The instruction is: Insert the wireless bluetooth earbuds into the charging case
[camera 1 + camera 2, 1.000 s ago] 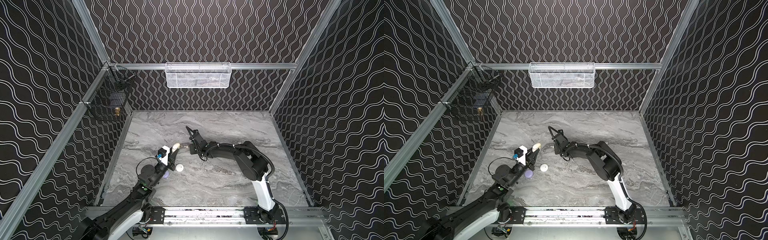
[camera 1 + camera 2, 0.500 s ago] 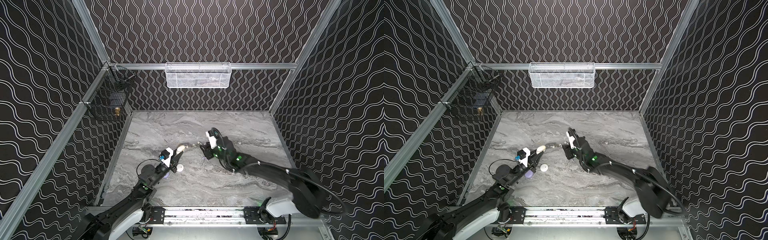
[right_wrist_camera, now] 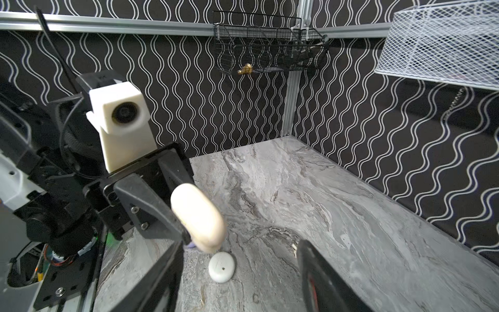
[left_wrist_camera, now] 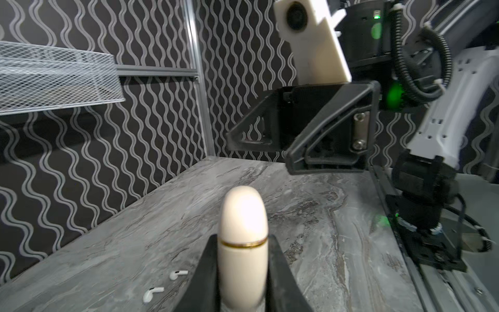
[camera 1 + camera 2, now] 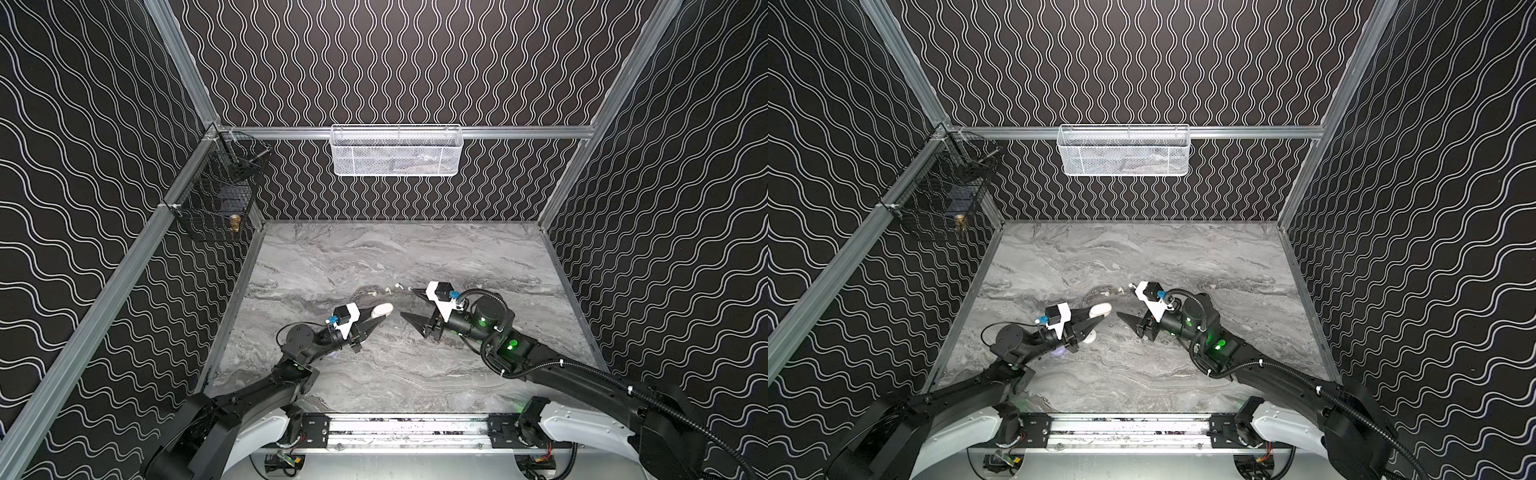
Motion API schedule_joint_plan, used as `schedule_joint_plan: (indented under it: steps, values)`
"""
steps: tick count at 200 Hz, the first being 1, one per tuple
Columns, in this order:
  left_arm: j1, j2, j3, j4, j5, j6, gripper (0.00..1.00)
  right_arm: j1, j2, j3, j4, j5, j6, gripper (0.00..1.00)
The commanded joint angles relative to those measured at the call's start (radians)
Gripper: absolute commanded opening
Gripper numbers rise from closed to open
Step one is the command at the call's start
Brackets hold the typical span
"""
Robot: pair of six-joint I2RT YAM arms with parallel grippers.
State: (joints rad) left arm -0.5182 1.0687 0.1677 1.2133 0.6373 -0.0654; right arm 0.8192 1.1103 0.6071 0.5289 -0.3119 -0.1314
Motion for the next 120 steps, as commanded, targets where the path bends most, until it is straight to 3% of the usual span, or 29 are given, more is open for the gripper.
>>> schedule_joint_plan:
  steps: [1,90,120]
  values:
    - [-0.005,0.025,0.010,0.110,0.078,-0.031,0.00,0.010,0.023,0.025,0.029,-0.038,-0.034,0.70]
    - [-0.023,0.030,0.036,0.061,0.124,-0.014,0.00,0.040,0.109,0.088,0.048,0.009,-0.043,0.73]
    - [-0.027,0.039,0.035,0.089,0.137,-0.025,0.00,0.041,0.134,0.116,0.063,0.122,-0.010,0.71]
